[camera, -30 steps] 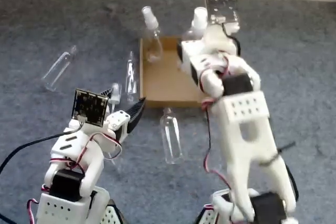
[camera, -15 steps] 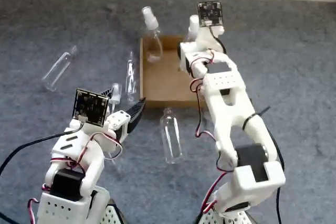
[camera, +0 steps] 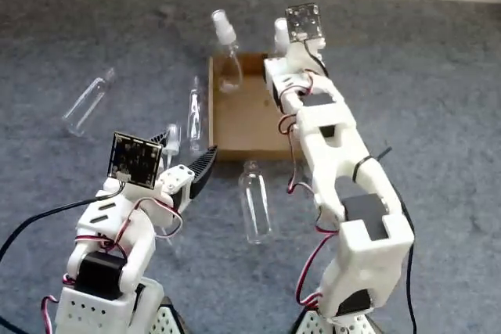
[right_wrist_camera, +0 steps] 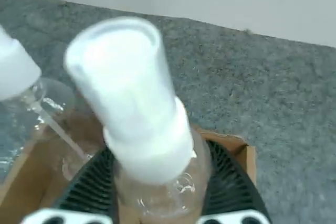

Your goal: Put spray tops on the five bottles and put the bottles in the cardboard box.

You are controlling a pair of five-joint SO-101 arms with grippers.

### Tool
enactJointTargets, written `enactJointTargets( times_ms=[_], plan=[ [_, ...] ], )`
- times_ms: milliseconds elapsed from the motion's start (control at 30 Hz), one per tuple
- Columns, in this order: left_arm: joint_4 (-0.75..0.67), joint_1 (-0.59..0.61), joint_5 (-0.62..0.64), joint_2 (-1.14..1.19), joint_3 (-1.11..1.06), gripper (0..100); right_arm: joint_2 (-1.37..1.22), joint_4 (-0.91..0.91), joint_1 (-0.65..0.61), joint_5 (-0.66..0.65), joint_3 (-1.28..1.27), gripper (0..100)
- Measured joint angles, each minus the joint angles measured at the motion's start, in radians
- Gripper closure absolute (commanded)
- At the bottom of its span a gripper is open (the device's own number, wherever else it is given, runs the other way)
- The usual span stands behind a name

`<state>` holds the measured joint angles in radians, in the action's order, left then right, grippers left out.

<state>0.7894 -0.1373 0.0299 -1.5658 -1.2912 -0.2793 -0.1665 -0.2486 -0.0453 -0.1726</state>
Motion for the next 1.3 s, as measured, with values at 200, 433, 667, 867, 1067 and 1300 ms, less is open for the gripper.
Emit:
enactJointTargets(
  times_ms=[200, 433, 667, 867, 1067, 1300],
  plan=[
    [-0.002, 0.0, 0.0, 0.0, -0.017, 76, -0.058, -0.008, 0.0, 0.0, 0.077, 99.5],
    [-0.002, 0.0, 0.0, 0.0, -0.017, 76, -0.114, -0.106, 0.006, 0.0, 0.16, 99.5],
    [-0.002, 0.0, 0.0, 0.0, -0.017, 76, -0.19, -0.147, 0.017, 0.0, 0.249, 99.2],
    [-0.002, 0.0, 0.0, 0.0, -0.017, 76, -0.196, -0.147, 0.02, 0.0, 0.256, 99.1],
    [-0.002, 0.0, 0.0, 0.0, -0.017, 76, -0.196, -0.147, 0.02, 0.0, 0.256, 89.9],
    [-0.002, 0.0, 0.0, 0.0, -0.017, 76, -0.198, -0.149, 0.02, 0.0, 0.256, 80.8]
  ],
)
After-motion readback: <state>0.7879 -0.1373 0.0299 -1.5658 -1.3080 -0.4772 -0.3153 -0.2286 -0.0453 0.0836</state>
